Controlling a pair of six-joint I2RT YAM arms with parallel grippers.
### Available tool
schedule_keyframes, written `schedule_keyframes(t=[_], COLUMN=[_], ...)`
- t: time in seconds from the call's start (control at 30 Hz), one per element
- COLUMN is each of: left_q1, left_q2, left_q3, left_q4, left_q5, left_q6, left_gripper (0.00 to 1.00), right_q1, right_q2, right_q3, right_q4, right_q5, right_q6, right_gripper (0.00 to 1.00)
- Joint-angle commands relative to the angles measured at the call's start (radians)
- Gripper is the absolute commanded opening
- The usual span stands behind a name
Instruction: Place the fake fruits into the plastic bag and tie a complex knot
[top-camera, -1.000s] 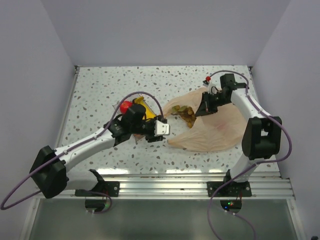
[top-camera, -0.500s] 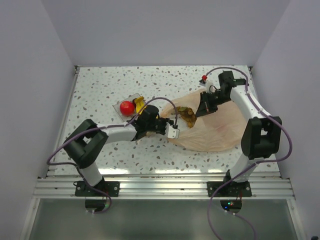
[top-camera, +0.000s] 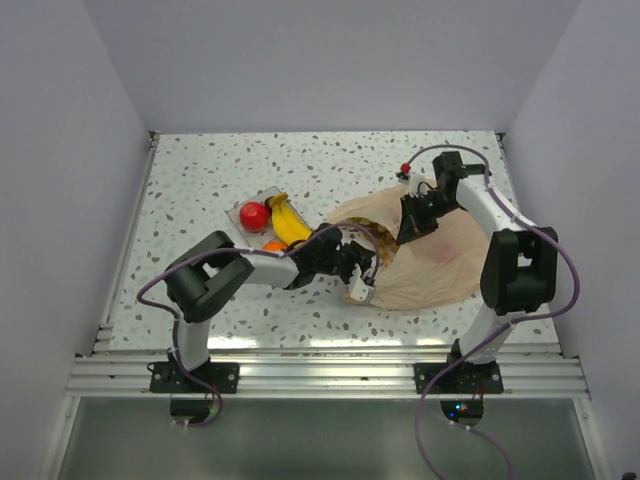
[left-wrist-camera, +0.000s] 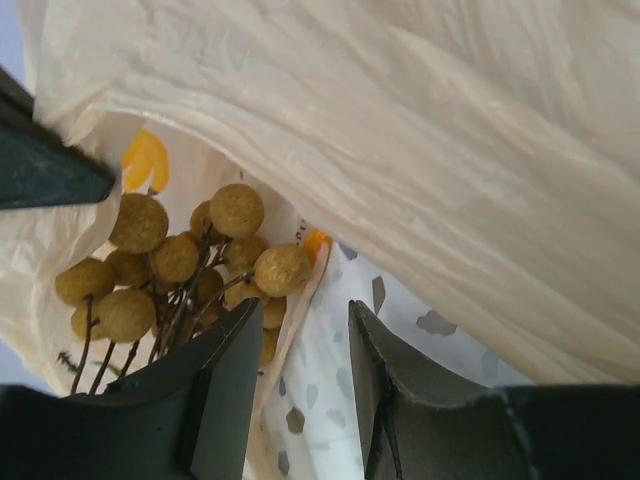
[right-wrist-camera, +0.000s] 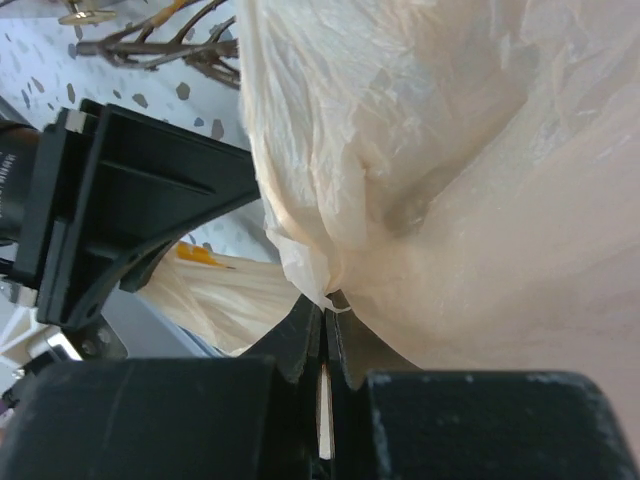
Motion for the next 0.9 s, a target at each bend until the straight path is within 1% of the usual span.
schedule_keyframes(t=[0.0, 0.2, 0.27, 0.37, 0.4, 0.47, 0.5, 0.57, 0.6, 0.67, 0.77, 0.8, 0.87], left_q1=[-0.017, -0.043, -0.05, -0.057, -0.057, -0.057, -0.057, -0.057, -0.057, -0.057, -0.056, -0.053, -0.037], left_q2=[0.06, 0.159, 0.186, 0.22, 0.229, 0.251, 0.257, 0.274, 0.28, 0.284, 0.223, 0.194, 0.084], left_q3=[0.05, 0.105, 0.107, 0.122, 0.133, 0.142, 0.147, 0.154, 0.162, 0.16, 0.115, 0.075, 0.036], left_q4=[0.095, 0.151, 0.19, 0.201, 0.201, 0.206, 0.21, 0.207, 0.203, 0.215, 0.258, 0.264, 0.247], left_q5=[0.024, -0.021, -0.032, -0.048, -0.053, -0.065, -0.067, -0.069, -0.073, -0.082, -0.096, -0.102, -0.107], left_q6=[0.076, 0.112, 0.119, 0.135, 0.13, 0.129, 0.132, 0.138, 0.141, 0.138, 0.095, 0.078, 0.0], left_gripper=[0.46, 0.48, 0.48, 0.42, 0.38, 0.35, 0.29, 0.21, 0.1, 0.0, 0.0, 0.0, 0.0], right_q1=[0.0, 0.0, 0.0, 0.0, 0.0, 0.0, 0.001, 0.0, 0.001, 0.0, 0.001, 0.0, 0.0], right_q2=[0.003, 0.006, 0.006, 0.002, -0.001, -0.004, -0.004, -0.004, -0.004, -0.006, -0.015, -0.018, -0.027], right_q3=[-0.012, -0.012, -0.012, -0.014, -0.014, -0.012, -0.012, -0.009, -0.009, -0.005, 0.011, 0.018, 0.046], right_q4=[0.03, 0.02, 0.017, 0.012, 0.011, 0.009, 0.004, -0.002, -0.005, -0.008, -0.019, -0.032, -0.045], right_q5=[0.042, 0.008, 0.002, -0.004, -0.009, -0.015, -0.02, -0.024, -0.027, -0.032, -0.026, -0.024, -0.024], right_q6=[-0.031, -0.036, -0.036, -0.037, -0.037, -0.037, -0.037, -0.04, -0.041, -0.044, -0.054, -0.062, -0.068], right_gripper=[0.0, 0.0, 0.0, 0.0, 0.0, 0.0, 0.0, 0.0, 0.0, 0.0, 0.0, 0.0, 0.0])
